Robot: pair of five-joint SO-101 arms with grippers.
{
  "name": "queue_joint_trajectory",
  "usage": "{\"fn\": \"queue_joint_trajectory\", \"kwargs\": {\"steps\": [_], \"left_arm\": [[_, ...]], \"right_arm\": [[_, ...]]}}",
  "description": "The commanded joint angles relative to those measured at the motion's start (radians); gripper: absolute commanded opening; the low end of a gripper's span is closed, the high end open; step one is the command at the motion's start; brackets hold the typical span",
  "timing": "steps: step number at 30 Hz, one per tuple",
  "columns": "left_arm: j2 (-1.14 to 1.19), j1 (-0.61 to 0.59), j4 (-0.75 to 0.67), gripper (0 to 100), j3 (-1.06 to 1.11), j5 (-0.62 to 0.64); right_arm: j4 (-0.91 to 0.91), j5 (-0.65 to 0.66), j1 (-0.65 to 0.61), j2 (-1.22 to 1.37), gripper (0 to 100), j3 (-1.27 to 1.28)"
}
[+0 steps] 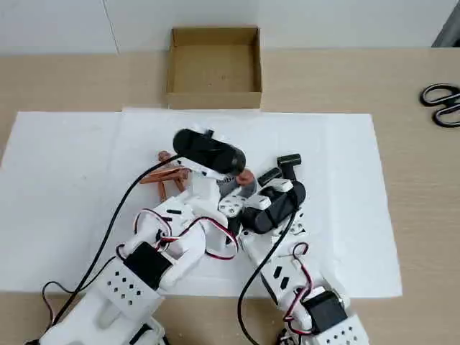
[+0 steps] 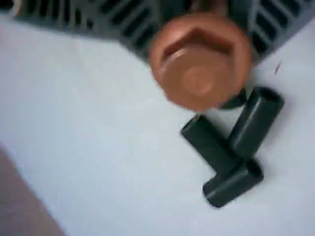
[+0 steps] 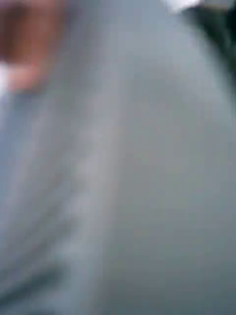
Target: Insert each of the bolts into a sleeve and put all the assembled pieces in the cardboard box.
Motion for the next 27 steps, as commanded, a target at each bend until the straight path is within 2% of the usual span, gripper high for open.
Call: {"fn": "queue_joint_trajectory", "kwargs": {"steps": [1, 6, 12, 21, 27], "left_arm": [[-0.015, -0.002, 0.060, 19, -0.088, -0.009], [-0.017, -0.031, 0.118, 23, -0.137, -0.008], [-0.017, -0.109, 0.308, 34, -0.249, 0.037], [-0.017, -0.362, 0.557, 34, -0.352, 0.035], [-0.017, -0.463, 0.582, 34, -0.357, 0.000]], "right_arm": [[-0.027, -0.006, 0.012, -0.016, 0.4, -0.012], [-0.027, -0.006, 0.012, -0.016, 0.4, -0.012], [-0.027, -0.005, 0.013, -0.016, 0.4, -0.012], [-0.018, -0.003, 0.084, -0.005, 0.4, -0.018], [0.107, 0.052, 0.180, -0.004, 0.4, -0.130]]}}
